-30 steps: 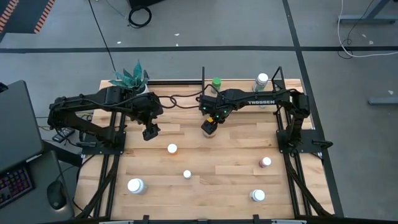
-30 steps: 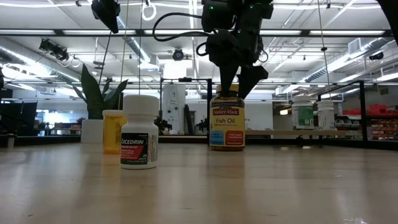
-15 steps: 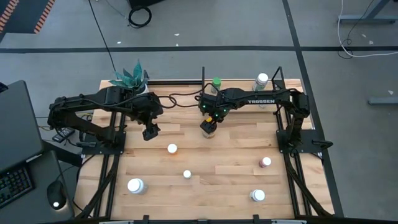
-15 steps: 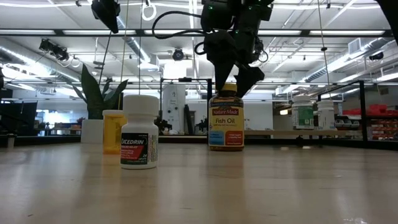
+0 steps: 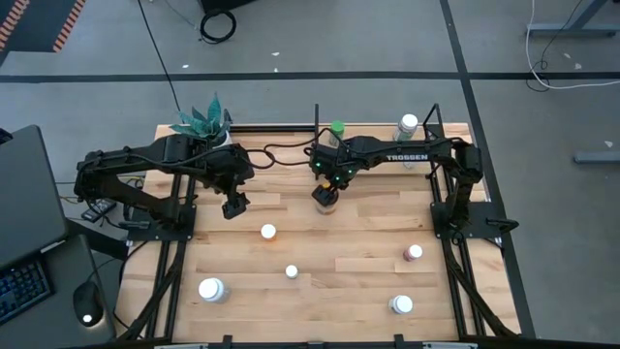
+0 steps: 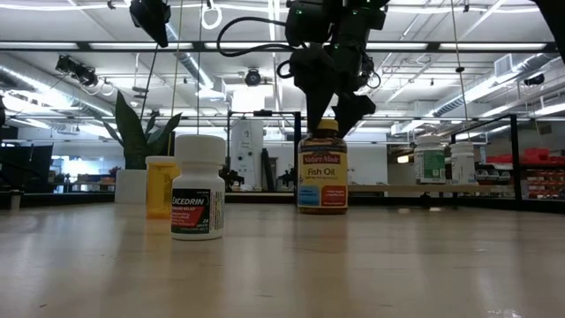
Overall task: Pick and place medicine bottles onto shelf by color
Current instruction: Put the yellow pill bottle on the shelf
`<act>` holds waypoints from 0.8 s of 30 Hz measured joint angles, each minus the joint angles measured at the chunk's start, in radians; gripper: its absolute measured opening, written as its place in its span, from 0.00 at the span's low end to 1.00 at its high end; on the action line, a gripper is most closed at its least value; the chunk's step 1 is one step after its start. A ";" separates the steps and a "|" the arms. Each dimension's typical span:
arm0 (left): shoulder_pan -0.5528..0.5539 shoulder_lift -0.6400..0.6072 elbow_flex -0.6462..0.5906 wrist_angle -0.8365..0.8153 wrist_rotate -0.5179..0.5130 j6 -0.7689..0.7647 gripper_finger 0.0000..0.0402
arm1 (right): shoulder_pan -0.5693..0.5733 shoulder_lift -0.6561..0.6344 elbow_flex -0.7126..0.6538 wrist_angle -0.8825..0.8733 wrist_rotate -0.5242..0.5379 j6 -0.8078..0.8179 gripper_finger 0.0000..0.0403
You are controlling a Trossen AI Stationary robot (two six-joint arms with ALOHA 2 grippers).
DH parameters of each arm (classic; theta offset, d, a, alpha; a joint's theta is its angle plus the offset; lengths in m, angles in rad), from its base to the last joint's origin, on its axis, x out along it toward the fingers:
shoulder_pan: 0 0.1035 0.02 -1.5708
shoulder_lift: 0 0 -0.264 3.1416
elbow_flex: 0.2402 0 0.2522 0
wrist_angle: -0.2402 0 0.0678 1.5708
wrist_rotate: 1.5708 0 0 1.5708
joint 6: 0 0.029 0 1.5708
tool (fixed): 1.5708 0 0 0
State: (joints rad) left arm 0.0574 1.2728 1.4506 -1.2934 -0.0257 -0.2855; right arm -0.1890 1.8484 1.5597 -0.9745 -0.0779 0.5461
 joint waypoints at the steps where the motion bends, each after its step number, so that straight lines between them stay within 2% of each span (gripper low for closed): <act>1: 0.000 0.000 0.000 0.000 0.000 0.000 0.73 | 0.000 0.000 0.000 -0.001 0.005 0.000 0.77; 9: 0.000 0.000 0.000 0.000 0.000 0.002 0.73 | 0.001 -0.004 0.013 -0.026 0.001 -0.011 0.57; 17: 0.000 0.000 0.000 0.000 -0.006 0.005 0.73 | 0.002 0.000 0.135 -0.285 -0.020 -0.070 0.58; 24: 0.000 0.000 0.000 0.001 -0.007 0.003 0.73 | -0.029 -0.001 0.274 -0.456 0.050 -0.141 0.59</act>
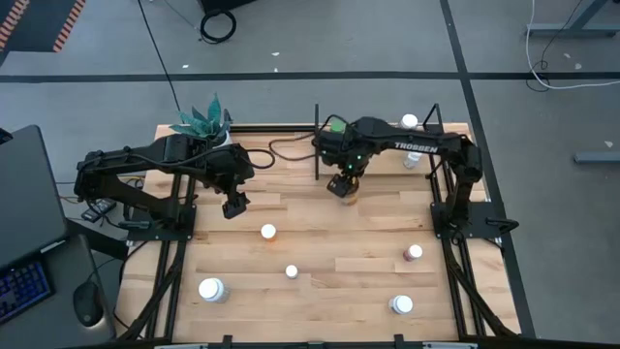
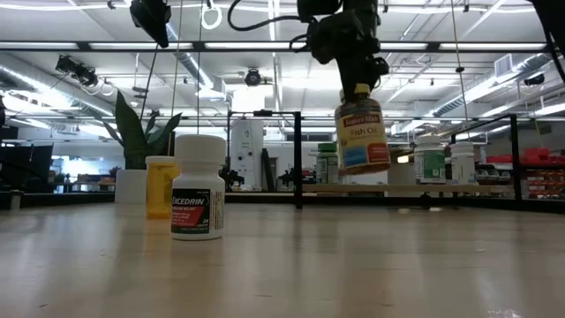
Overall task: Pick and place medicine bottles onto shelf by color
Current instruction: Put the yellow pill bottle on the shelf
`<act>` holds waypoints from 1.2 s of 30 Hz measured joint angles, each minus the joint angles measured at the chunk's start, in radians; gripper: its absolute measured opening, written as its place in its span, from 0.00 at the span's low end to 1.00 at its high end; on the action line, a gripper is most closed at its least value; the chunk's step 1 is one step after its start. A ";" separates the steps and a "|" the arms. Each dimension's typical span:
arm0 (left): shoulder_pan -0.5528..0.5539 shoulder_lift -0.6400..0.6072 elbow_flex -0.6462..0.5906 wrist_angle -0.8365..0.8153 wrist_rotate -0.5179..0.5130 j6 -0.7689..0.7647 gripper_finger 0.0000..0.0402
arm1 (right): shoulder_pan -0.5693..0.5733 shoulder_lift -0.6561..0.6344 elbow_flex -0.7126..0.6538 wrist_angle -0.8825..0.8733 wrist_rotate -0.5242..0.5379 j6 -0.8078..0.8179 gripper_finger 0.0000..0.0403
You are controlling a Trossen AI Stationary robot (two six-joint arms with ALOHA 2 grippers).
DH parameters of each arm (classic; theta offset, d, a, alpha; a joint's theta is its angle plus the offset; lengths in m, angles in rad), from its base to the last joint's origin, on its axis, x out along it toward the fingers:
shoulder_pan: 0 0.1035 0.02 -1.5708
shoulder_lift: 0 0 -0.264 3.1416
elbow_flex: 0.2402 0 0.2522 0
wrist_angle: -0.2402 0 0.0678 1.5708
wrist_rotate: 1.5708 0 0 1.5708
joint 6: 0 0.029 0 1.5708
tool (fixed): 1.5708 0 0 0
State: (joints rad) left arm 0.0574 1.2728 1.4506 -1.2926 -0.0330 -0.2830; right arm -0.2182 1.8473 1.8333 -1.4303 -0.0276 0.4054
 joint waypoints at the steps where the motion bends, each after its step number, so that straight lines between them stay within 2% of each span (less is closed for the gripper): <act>1: 0.000 0.000 0.000 0.000 0.000 -0.001 0.73 | -0.011 0.000 0.013 -0.006 0.010 -0.012 0.58; 12: 0.000 0.000 0.000 0.000 0.000 -0.022 0.73 | -0.179 -0.004 0.034 -0.009 0.012 -0.124 0.59; 18: 0.000 0.000 0.000 0.000 -0.019 -0.048 0.73 | -0.294 -0.025 0.033 0.002 0.054 -0.214 0.58; 26: 0.000 0.000 0.000 0.000 -0.023 -0.074 0.73 | -0.458 -0.065 0.033 0.061 -0.025 -0.339 0.59; 36: 0.000 0.000 0.000 0.008 -0.049 -0.109 0.73 | -0.594 -0.076 -0.011 0.063 -0.032 -0.391 0.60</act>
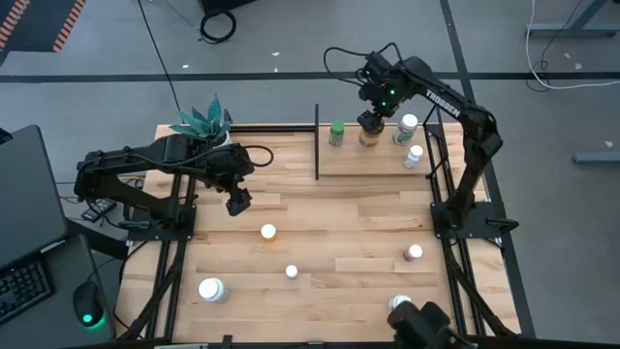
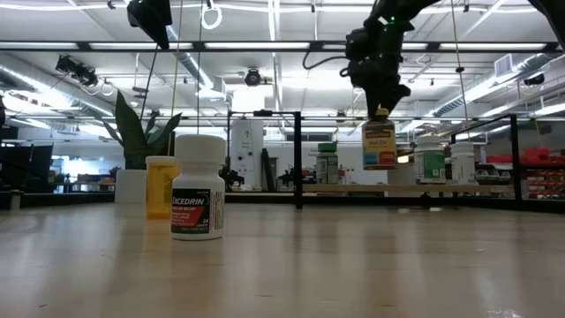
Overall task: Pick and place medicine bottles onto shelf by color
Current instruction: Put the yellow pill bottle on the shelf
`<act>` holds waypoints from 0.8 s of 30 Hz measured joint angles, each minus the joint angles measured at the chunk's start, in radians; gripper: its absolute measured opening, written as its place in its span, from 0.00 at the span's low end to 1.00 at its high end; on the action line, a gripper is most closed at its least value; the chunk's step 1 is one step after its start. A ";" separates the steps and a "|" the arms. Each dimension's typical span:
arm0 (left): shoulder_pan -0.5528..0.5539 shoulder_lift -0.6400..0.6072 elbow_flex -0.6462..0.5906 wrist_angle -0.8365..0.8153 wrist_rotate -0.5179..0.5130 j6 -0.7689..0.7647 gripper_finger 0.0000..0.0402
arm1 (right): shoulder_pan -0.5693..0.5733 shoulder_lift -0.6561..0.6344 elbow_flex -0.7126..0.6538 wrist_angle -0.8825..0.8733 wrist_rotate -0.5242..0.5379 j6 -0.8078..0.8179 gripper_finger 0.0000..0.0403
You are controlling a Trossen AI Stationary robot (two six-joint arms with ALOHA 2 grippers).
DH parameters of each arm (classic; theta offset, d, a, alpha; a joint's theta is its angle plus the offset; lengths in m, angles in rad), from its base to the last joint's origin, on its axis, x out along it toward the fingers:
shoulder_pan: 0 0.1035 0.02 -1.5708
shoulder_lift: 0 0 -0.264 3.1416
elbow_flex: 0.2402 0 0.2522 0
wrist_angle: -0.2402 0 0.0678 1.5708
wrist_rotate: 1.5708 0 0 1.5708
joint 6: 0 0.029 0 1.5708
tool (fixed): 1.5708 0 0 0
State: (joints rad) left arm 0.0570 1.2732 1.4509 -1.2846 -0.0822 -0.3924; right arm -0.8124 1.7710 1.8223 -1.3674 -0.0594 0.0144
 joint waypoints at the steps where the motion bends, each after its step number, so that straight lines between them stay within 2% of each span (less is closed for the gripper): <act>1: 0.000 0.000 0.000 0.000 0.000 -0.006 0.73 | -0.011 0.000 -0.015 0.006 -0.007 -0.004 0.60; 9: 0.000 0.000 0.000 0.000 0.000 -0.041 0.73 | -0.076 0.002 -0.117 0.061 -0.043 -0.035 0.60; 24: 0.000 0.002 0.000 0.021 -0.003 -0.045 0.73 | -0.149 0.002 -0.128 0.120 -0.042 -0.063 0.60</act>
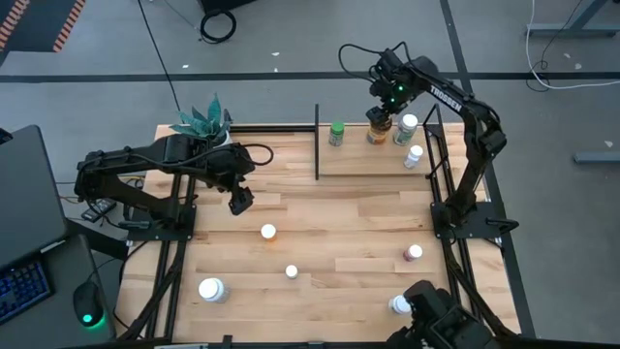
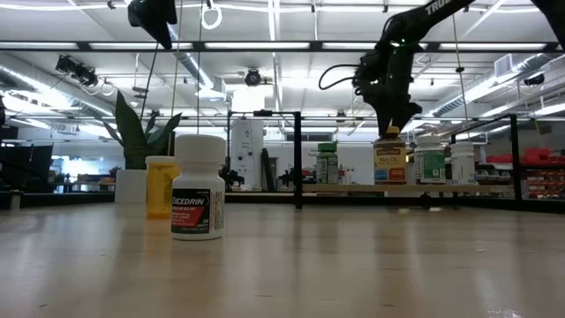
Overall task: Pick and place medicine bottles onto shelf by color
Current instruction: Put the yellow pill bottle on the shelf
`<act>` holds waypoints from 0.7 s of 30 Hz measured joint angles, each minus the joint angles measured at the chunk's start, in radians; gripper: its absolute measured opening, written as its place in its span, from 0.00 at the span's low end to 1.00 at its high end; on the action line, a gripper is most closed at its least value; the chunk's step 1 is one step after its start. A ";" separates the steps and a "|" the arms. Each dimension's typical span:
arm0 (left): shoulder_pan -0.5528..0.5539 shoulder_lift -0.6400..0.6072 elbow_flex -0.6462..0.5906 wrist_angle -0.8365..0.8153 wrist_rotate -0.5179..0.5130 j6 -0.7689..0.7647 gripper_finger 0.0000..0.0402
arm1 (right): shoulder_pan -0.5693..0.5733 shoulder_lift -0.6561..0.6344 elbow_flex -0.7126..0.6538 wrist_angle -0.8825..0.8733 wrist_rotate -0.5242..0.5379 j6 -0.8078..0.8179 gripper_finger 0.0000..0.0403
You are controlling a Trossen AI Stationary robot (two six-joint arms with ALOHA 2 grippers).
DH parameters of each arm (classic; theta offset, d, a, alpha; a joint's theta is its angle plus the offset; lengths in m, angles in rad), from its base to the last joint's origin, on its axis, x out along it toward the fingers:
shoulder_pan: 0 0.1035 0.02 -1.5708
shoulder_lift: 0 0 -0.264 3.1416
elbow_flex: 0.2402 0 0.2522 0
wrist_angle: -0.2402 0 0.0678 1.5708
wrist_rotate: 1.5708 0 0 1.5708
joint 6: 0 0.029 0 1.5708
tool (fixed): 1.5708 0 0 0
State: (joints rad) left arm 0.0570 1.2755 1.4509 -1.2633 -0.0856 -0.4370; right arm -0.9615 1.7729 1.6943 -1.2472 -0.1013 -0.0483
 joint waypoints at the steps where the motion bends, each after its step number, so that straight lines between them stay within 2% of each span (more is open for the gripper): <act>1: 0.000 0.000 0.000 0.000 0.000 0.000 0.73 | -0.004 0.000 0.000 -0.001 -0.001 0.000 0.60; 13: 0.000 0.000 0.000 0.023 0.000 -0.005 0.73 | -0.012 0.000 0.000 -0.013 -0.032 0.025 0.61; 21: 0.000 0.000 0.000 0.023 0.000 -0.006 0.73 | -0.012 0.000 0.000 -0.011 -0.026 0.045 0.67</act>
State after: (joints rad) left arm 0.0570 1.2756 1.4509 -1.2400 -0.0860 -0.4427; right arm -0.9733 1.7729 1.6943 -1.2587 -0.1268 -0.0032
